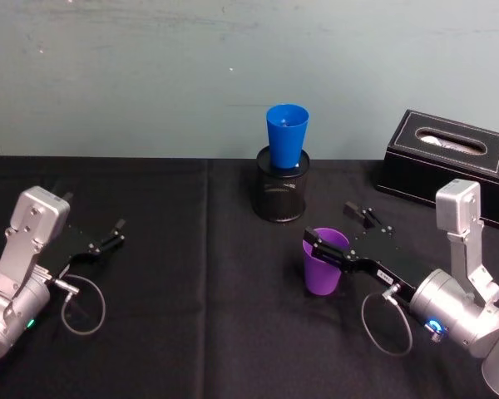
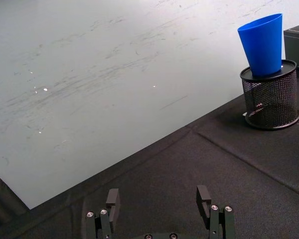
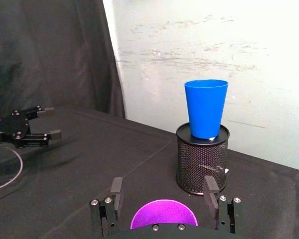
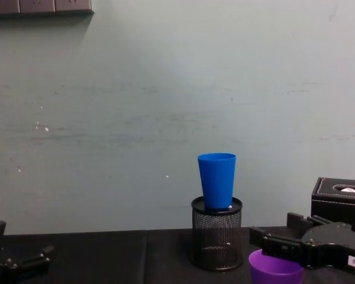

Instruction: Pick up one cup with a gripper and tap it against the other cup.

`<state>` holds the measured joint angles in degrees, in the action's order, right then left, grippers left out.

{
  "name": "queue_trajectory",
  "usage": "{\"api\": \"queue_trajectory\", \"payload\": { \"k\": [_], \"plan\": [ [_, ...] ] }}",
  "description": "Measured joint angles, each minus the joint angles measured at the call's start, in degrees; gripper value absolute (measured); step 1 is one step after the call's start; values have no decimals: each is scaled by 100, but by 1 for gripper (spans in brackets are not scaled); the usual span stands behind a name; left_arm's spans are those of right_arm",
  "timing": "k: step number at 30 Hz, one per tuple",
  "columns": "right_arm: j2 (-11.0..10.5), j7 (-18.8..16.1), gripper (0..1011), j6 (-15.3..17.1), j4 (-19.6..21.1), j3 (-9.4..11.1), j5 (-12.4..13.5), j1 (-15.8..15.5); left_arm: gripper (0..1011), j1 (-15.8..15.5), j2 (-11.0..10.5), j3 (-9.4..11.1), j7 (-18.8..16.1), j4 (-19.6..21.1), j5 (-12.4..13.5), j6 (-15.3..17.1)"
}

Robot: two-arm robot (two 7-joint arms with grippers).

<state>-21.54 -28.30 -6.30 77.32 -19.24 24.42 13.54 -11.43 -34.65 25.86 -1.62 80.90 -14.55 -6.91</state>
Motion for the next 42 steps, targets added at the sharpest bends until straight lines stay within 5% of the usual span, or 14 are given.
{"api": "queue_trajectory", "payload": {
  "k": [42],
  "plan": [
    [94, 169, 1004, 3, -99, 76, 45, 56, 1012, 0, 0, 0, 0, 0, 0, 0]
  ]
}}
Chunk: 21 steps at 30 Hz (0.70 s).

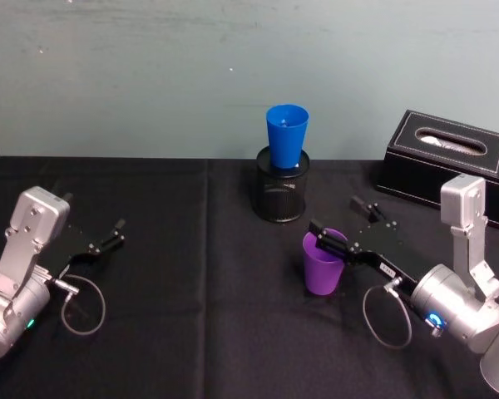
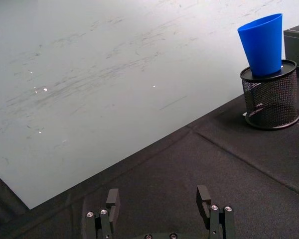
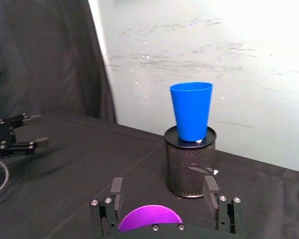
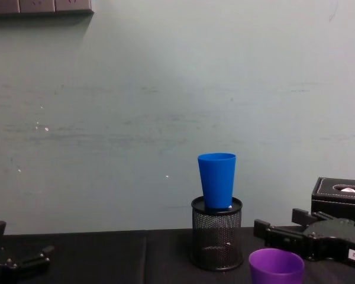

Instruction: Pick up one cup with a gripper and tap it against the other cup.

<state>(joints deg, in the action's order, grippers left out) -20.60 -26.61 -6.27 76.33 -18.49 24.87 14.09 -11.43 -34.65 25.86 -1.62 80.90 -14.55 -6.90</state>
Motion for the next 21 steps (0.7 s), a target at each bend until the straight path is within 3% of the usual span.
{"api": "queue_trajectory", "payload": {
  "k": [8, 21],
  "plan": [
    [110, 287, 1004, 73, -111, 69, -126, 74, 1011, 0, 0, 0, 0, 0, 0, 0],
    [370, 839, 1004, 97, -473, 204, -587, 265, 1011, 0, 0, 0, 0, 0, 0, 0]
  ]
}}
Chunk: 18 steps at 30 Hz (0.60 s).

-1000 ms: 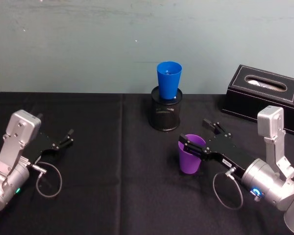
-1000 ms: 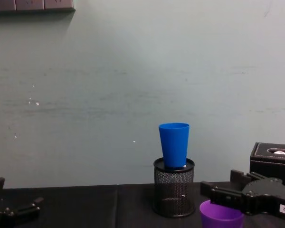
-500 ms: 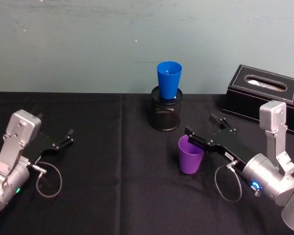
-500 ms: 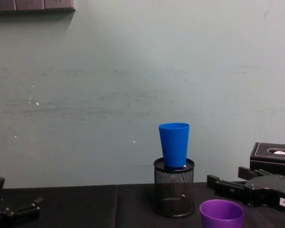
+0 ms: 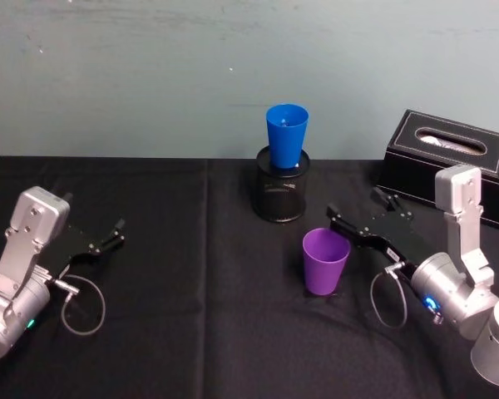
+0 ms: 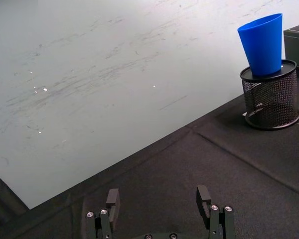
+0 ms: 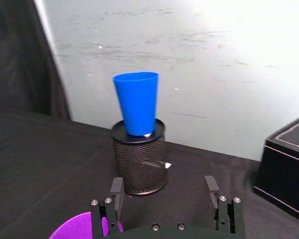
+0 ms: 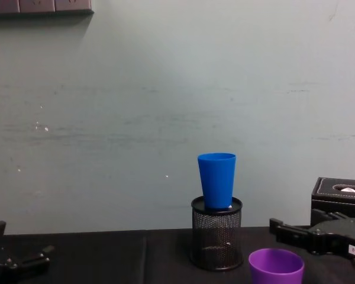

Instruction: Pick up one cup with a gripper and tap it against the other cup.

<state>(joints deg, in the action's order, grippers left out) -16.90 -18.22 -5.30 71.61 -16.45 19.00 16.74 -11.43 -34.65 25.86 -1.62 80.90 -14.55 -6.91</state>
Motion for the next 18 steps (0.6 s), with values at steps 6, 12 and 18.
{"api": "queue_trajectory", "payload": {
  "k": [6, 12, 18],
  "plan": [
    [137, 251, 1004, 9, -140, 108, -193, 49, 1012, 0, 0, 0, 0, 0, 0, 0],
    [215, 430, 1004, 140, -172, 163, -351, 58, 1011, 0, 0, 0, 0, 0, 0, 0],
    [298, 662, 1004, 343, -182, 232, -541, 58, 1011, 0, 0, 0, 0, 0, 0, 0]
  ]
}}
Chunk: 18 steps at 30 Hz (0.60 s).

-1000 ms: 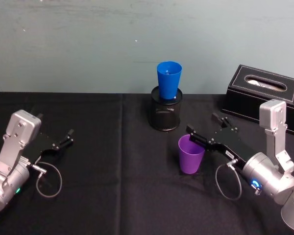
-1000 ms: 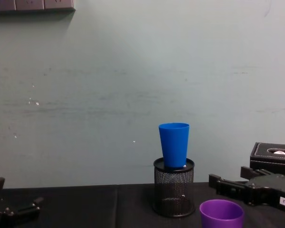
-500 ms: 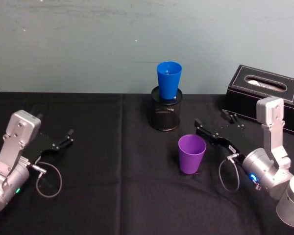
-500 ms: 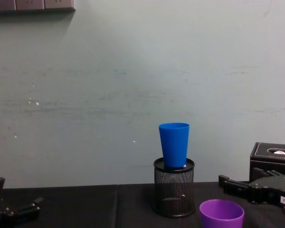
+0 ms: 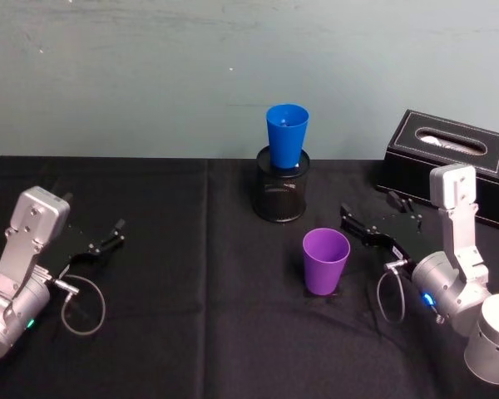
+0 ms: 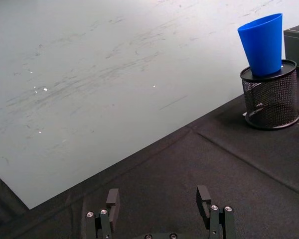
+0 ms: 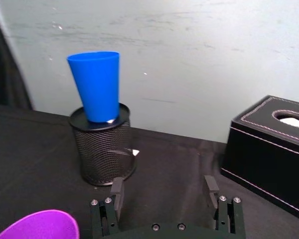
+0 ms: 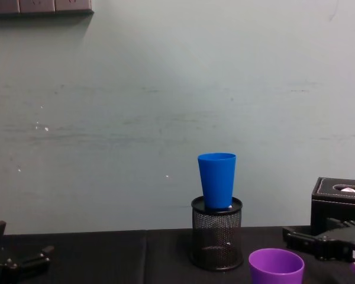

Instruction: Pick up one cup with a gripper and tap it against the other cup.

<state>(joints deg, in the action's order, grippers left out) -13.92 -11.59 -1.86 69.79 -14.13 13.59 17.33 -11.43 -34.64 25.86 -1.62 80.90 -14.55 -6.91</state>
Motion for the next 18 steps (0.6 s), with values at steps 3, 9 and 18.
{"api": "queue_trajectory", "payload": {
  "k": [3, 9, 18],
  "plan": [
    [44, 95, 1004, 78, -1, 48, -58, -12, 1011, 0, 0, 0, 0, 0, 0, 0],
    [107, 226, 1004, 277, 5, 115, -203, -20, 1011, 0, 0, 0, 0, 0, 0, 0],
    [179, 343, 1004, 570, 68, 188, -415, -39, 1011, 0, 0, 0, 0, 0, 0, 0]
  ]
}}
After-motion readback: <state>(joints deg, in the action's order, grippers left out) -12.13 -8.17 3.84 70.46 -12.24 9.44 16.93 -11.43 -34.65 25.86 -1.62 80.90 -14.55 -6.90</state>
